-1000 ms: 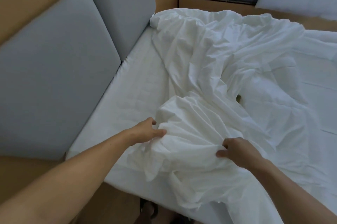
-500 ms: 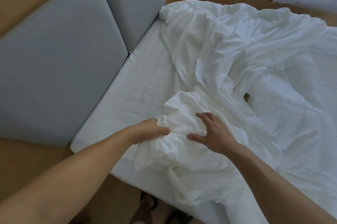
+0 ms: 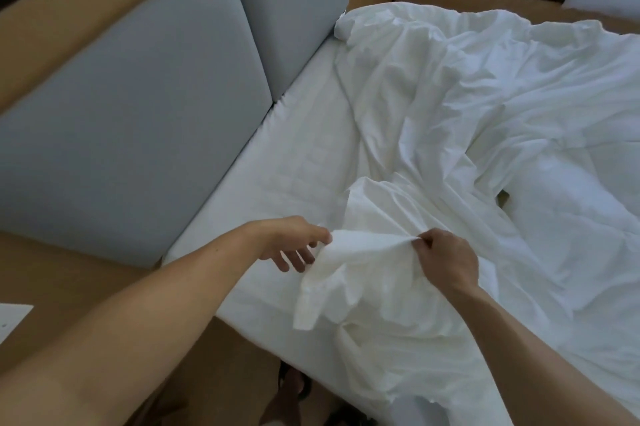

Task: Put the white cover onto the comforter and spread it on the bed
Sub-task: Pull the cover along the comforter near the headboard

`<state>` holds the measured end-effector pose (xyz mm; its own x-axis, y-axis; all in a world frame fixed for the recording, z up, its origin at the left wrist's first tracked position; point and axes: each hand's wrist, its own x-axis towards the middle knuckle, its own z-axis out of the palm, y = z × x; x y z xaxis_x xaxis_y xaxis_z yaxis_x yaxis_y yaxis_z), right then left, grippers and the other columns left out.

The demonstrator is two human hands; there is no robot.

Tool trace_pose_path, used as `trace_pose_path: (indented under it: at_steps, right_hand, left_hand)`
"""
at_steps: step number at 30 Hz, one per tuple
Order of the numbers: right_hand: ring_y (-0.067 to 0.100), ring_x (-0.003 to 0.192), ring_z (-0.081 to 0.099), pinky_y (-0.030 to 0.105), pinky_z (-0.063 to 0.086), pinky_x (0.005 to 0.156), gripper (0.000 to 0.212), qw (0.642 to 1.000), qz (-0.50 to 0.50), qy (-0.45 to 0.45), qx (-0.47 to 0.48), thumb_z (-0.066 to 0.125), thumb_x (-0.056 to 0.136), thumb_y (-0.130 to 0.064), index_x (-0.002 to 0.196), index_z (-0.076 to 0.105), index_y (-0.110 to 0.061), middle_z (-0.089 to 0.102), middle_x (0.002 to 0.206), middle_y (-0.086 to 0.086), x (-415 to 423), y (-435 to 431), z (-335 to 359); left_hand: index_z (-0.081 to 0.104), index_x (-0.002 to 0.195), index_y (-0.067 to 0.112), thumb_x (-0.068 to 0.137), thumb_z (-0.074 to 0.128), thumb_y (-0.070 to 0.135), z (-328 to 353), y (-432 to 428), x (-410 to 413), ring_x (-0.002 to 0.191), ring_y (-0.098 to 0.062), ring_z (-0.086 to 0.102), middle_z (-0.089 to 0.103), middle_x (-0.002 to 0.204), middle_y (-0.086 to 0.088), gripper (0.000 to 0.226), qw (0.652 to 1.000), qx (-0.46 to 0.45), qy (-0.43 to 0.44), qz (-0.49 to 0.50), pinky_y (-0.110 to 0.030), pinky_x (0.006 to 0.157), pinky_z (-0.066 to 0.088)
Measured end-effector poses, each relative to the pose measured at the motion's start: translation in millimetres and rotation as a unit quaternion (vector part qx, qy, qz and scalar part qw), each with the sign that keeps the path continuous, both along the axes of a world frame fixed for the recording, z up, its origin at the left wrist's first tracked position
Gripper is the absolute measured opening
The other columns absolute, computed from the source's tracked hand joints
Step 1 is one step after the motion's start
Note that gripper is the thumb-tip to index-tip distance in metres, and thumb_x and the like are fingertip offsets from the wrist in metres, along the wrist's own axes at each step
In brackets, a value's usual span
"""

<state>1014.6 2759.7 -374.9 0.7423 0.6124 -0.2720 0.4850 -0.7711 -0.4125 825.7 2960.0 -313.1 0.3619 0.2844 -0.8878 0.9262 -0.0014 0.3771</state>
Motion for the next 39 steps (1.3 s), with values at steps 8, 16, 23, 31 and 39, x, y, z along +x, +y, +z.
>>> trace_pose_path:
  at_steps: [8,16,23,31,39]
  right_hand:
    - [0.018,0.080,0.054,0.030,0.042,0.069,0.023,0.998,-0.043,0.006,-0.034,0.054,0.096,-0.034,0.098,0.073,-0.021,0.062,0.085,-0.004,20.5,4.8,-0.9]
    - [0.009,0.128,0.040,0.022,0.030,0.095,0.040,0.977,0.127,0.128,0.111,0.060,0.095,-0.035,0.135,0.057,-0.033,0.049,0.132,-0.013,3.8,26.9,15.4]
    - [0.009,0.107,0.057,0.021,0.044,0.084,0.051,0.957,0.211,0.200,0.023,0.067,0.086,-0.052,0.131,0.060,-0.031,0.060,0.116,-0.011,-29.5,71.2,11.6]
    - [-0.004,0.083,0.065,0.010,0.047,0.074,0.007,0.956,0.186,0.196,0.111,0.072,0.090,-0.025,0.093,0.077,-0.029,0.069,0.082,-0.024,-14.2,62.7,24.6]
    - [0.006,0.085,0.052,0.011,0.035,0.070,0.017,0.967,0.213,0.091,0.109,0.051,0.102,-0.030,0.106,0.064,-0.020,0.058,0.090,-0.019,-23.7,76.2,34.2]
  left_hand:
    - [0.067,0.098,0.009,0.097,0.053,0.027,-30.5,-16.6,9.4,0.074,-0.026,0.065,0.069,0.094,-0.009,0.023,0.985,0.014,-0.084,0.150,-0.036,0.064,0.058]
    - [0.066,0.124,0.016,0.084,0.063,0.047,-61.1,-26.7,18.0,0.102,-0.025,0.070,0.072,0.115,-0.007,0.051,0.944,-0.146,-0.183,0.231,-0.034,0.079,0.055]
    - [0.069,0.106,0.014,0.092,0.062,0.036,-63.9,-24.9,17.5,0.087,-0.020,0.069,0.071,0.097,-0.006,0.027,0.925,-0.211,-0.207,0.237,-0.030,0.072,0.055]
    - [0.075,0.101,0.005,0.094,0.063,0.019,-78.6,-23.9,9.2,0.090,-0.029,0.058,0.066,0.104,-0.015,0.019,0.895,-0.212,-0.263,0.290,-0.034,0.077,0.049]
    - [0.066,0.106,0.012,0.101,0.048,0.044,-78.7,-36.0,22.7,0.077,-0.017,0.068,0.072,0.082,-0.003,0.037,0.894,-0.304,-0.172,0.281,-0.029,0.071,0.053]
